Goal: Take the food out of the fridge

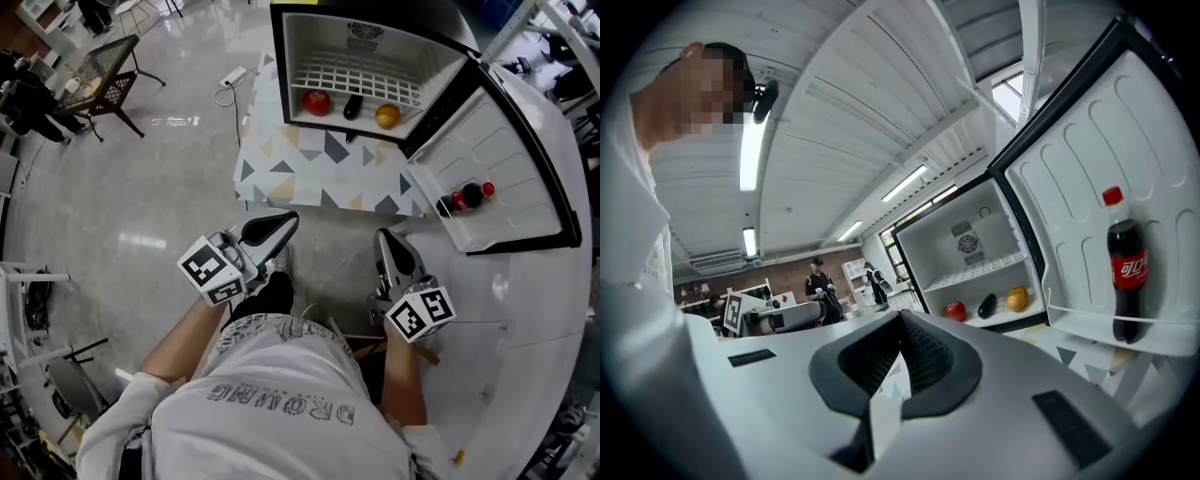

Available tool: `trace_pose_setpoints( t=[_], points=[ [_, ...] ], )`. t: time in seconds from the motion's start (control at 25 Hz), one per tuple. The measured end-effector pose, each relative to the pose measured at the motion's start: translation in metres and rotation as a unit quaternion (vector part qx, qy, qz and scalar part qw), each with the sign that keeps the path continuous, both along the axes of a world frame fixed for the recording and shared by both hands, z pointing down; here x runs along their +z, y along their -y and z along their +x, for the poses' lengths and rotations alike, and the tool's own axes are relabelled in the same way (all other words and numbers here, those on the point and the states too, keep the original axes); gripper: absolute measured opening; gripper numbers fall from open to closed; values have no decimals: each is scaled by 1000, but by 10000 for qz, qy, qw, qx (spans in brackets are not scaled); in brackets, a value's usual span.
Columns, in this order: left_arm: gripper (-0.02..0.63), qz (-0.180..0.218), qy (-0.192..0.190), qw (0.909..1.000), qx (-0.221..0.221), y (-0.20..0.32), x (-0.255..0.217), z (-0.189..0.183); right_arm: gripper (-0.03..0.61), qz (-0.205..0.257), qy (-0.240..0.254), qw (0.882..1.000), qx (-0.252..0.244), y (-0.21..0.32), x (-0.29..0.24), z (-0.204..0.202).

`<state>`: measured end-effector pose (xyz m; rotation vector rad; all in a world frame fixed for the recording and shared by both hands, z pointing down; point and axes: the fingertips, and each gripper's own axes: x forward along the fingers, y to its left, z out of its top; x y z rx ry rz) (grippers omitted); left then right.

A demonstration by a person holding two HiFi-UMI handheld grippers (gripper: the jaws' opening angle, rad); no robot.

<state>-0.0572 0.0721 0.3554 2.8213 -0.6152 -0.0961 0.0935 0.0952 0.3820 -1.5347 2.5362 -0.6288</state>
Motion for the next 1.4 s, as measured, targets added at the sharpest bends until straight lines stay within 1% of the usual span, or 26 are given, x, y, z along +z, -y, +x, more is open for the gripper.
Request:
trace_pose_setpoints(
  t=[0.4, 0.56, 0.84, 1.08, 1.4],
  points=[
    [8, -92, -65, 9997, 197, 89, 10, -10, -11, -67, -143, 9998, 128, 84, 2, -17],
    [8, -153, -99, 9994, 303, 117, 12, -12, -11, -125, -195, 9995, 232, 111, 3, -20],
    [8, -182, -104, 9986, 479, 156, 17, -19, -11, -180, -237, 9984, 474, 147, 6, -28],
    [8, -201, -76, 9972, 713, 177, 16, -23, -11, -254, -286, 9961, 799, 167, 10, -31],
    [8, -171, 20, 9958, 896, 200, 21, -12, -11, -244, -454, 9913, 1214, 192, 15, -15]
  ],
)
